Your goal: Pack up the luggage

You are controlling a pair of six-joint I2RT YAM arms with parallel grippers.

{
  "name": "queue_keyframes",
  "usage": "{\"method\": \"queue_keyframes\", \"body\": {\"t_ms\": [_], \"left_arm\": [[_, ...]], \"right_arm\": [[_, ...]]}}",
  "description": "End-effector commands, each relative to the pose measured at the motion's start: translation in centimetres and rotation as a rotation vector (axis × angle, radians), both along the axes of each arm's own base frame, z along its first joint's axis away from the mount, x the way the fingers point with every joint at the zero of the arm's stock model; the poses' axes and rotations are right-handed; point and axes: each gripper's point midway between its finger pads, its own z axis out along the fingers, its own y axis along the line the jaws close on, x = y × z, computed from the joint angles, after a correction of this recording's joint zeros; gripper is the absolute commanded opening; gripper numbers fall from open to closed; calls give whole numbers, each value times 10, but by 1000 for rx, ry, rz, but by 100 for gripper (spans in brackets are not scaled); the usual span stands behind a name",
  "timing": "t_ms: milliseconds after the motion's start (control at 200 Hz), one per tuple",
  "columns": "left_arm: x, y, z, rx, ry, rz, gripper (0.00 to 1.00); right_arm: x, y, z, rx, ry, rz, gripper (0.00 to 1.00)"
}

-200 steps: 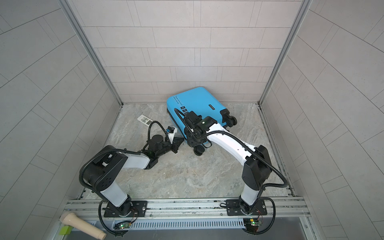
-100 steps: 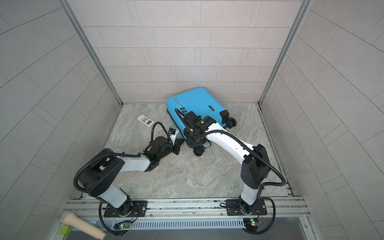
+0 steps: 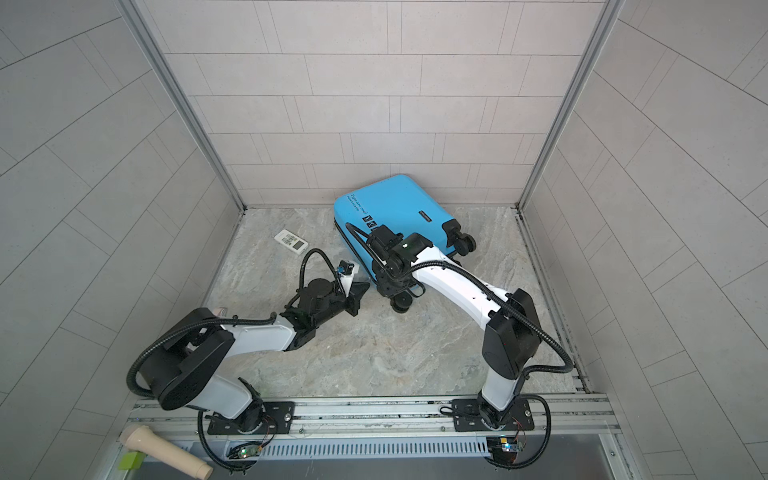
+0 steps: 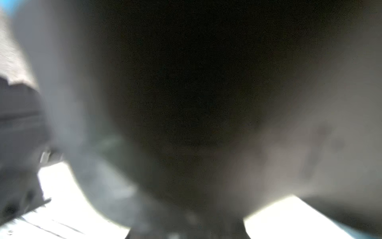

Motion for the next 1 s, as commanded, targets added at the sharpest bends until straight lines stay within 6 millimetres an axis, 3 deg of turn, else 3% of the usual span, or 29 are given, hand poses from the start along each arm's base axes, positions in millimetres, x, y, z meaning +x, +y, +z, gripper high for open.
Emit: {"method": "queue_keyframes", "body": {"t_ms": [0, 240, 360, 475, 796, 861, 931, 996], "left_arm": [[-26, -14, -10, 29, 23, -132, 0], [-19, -16, -9, -5, 17, -102, 0], [-15, -4, -7, -13, -10, -38, 0], [-14, 13, -3, -2, -67, 25, 6], [-5, 55, 37, -23, -180, 226, 1], [-4, 59, 39, -20, -195, 246, 11], [-8, 56, 37, -22, -204, 216, 42], [-12, 49, 37, -10, -228, 161, 46]], "right_arm": [[36, -1, 66, 75, -251, -46, 0], [35, 26, 78, 222, -224, -28, 0], [35, 24, 72, 208, -214, -33, 0], [32, 19, 66, 194, -206, -38, 0], [17, 3, 54, 182, -208, -65, 0], [14, 0, 52, 182, -209, -69, 0], [11, -3, 51, 183, -210, -70, 0], [8, -6, 51, 180, -214, -71, 0]]}}
